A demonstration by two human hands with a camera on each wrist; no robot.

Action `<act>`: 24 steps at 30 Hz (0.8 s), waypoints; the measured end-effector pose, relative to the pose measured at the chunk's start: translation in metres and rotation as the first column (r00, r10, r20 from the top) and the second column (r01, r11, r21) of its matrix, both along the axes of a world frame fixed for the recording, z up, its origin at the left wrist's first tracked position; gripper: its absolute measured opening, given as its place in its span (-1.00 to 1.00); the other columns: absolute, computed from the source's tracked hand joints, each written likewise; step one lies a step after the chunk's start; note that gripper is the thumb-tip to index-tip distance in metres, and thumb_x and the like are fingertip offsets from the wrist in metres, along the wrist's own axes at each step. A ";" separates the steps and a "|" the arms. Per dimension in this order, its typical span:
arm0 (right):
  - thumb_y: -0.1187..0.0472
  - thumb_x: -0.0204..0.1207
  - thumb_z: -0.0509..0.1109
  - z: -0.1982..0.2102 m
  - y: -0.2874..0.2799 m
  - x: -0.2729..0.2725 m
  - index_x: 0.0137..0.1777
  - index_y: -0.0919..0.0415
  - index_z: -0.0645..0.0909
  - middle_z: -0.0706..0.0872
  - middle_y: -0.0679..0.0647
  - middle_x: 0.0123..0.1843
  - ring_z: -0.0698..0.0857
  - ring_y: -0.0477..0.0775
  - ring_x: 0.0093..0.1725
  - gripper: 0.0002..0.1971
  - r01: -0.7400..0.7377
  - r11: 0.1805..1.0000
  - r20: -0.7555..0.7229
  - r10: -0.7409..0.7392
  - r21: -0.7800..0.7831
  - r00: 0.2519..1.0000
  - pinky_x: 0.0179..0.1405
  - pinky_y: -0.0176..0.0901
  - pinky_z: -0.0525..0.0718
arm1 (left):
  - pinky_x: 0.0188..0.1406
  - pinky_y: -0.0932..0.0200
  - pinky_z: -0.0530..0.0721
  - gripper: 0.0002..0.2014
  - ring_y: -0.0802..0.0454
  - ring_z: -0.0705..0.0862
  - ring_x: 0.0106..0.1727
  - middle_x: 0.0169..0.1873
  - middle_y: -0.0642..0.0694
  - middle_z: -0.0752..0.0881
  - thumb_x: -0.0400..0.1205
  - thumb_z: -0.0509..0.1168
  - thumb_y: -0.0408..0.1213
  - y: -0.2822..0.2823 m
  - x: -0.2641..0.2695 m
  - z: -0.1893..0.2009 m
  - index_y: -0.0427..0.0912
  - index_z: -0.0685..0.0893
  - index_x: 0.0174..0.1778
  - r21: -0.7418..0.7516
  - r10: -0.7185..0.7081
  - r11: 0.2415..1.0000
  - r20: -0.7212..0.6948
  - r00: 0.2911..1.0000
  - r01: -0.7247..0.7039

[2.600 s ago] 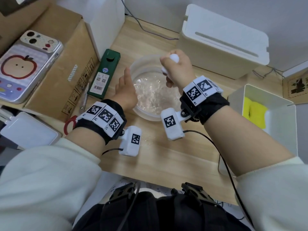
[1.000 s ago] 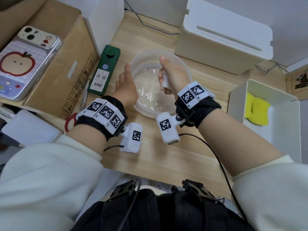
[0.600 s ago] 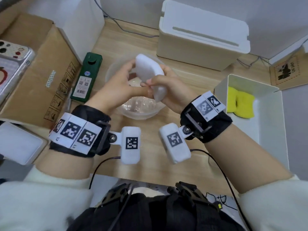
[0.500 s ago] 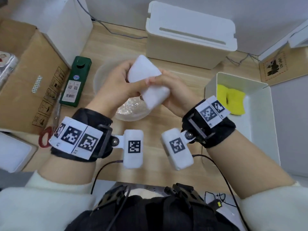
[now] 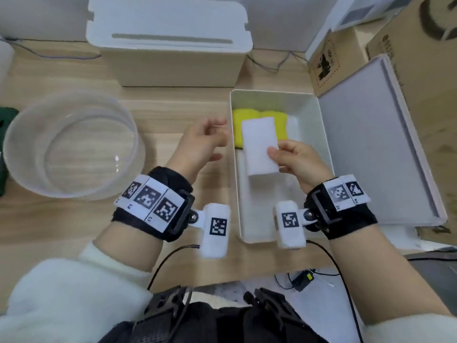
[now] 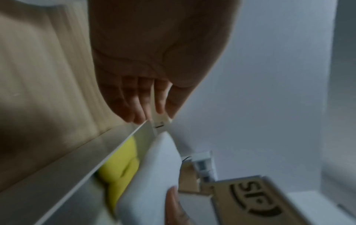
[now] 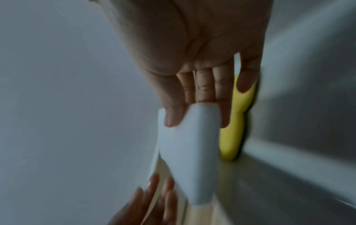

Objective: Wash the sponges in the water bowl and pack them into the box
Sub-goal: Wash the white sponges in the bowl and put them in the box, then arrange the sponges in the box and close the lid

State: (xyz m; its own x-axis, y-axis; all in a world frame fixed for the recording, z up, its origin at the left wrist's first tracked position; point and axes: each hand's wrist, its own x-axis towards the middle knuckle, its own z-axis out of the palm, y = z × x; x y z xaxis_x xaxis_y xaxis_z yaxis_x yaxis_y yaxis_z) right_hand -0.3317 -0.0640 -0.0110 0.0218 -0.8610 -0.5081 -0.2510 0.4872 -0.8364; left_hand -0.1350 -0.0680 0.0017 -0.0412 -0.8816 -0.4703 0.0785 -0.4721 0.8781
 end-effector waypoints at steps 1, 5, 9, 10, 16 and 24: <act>0.21 0.50 0.40 -0.009 0.000 -0.011 0.02 0.10 0.64 0.77 -0.10 -0.22 0.68 -0.15 -0.30 -0.88 -0.007 0.998 -0.075 0.012 0.056 0.997 -0.26 -0.24 0.51 | -0.26 0.21 0.60 -0.73 0.16 0.57 -0.27 -0.30 0.06 0.55 0.55 0.29 -0.43 -0.001 -0.008 -0.009 -0.11 0.52 0.13 0.036 0.009 0.999 0.033 0.999 -0.010; 0.17 0.46 0.44 -0.036 -0.003 -0.019 0.00 0.19 0.65 0.68 0.10 -0.19 0.57 -0.06 -0.35 -0.84 -0.045 0.964 -0.248 0.112 0.261 0.962 -0.46 -0.26 0.37 | -0.47 0.22 0.62 -0.68 0.06 0.47 -0.43 -0.38 -0.01 0.42 0.46 0.38 -0.54 0.004 -0.025 -0.035 -0.08 0.40 -0.19 0.152 -0.049 0.988 0.095 0.994 0.034; 0.18 0.43 0.49 -0.053 -0.010 -0.010 -0.17 0.14 0.56 0.68 0.11 -0.30 0.57 -0.05 -0.45 -0.86 -0.109 0.923 -0.256 0.213 0.368 0.943 -0.80 -0.47 0.31 | -0.61 0.36 0.60 -0.70 0.17 0.51 -0.56 -0.42 -0.02 0.44 0.46 0.37 -0.55 0.005 -0.031 -0.045 -0.09 0.42 -0.28 0.148 -0.089 0.987 0.131 0.987 0.069; 0.19 0.42 0.51 -0.056 -0.011 -0.008 -0.10 0.16 0.53 0.69 0.11 -0.29 0.58 -0.04 -0.45 -0.81 -0.104 0.921 -0.255 0.211 0.376 0.944 -0.78 -0.45 0.34 | -0.60 0.35 0.60 -0.70 0.23 0.52 -0.62 -0.43 -0.02 0.45 0.46 0.37 -0.55 0.005 -0.031 -0.046 -0.10 0.43 -0.29 0.138 -0.094 0.988 0.135 0.986 0.075; 0.25 0.29 0.60 -0.066 -0.014 -0.002 -0.19 0.08 0.29 0.54 0.15 -0.41 0.46 0.07 -0.50 -0.55 -0.015 0.911 -0.195 0.104 0.412 0.975 -0.21 0.05 0.62 | -0.38 0.19 0.66 -0.73 0.09 0.51 -0.39 -0.45 -0.01 0.45 0.50 0.36 -0.51 0.006 -0.031 -0.046 -0.11 0.44 -0.34 0.152 -0.129 0.983 0.141 0.982 0.107; -0.02 0.41 0.47 -0.029 -0.020 -0.001 -0.07 0.15 0.42 0.66 0.18 -0.09 0.71 0.25 -0.19 -0.66 -0.058 0.975 -0.422 0.146 0.214 0.895 0.03 0.14 0.72 | -0.38 0.26 0.62 -0.70 0.07 0.51 -0.31 -0.43 -0.01 0.43 0.53 0.36 -0.41 0.003 -0.027 -0.043 -0.09 0.40 -0.40 0.187 -0.203 0.968 0.180 0.962 0.170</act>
State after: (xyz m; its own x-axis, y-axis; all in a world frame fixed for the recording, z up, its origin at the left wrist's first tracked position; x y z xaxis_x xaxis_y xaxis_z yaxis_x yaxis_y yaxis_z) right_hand -0.3325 -0.0836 -0.0400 -0.1555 -0.7519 -0.6407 -0.6232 0.5779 -0.5270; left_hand -0.1616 -0.0646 -0.0415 -0.0895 -0.7742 -0.6266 -0.1905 -0.6042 0.7737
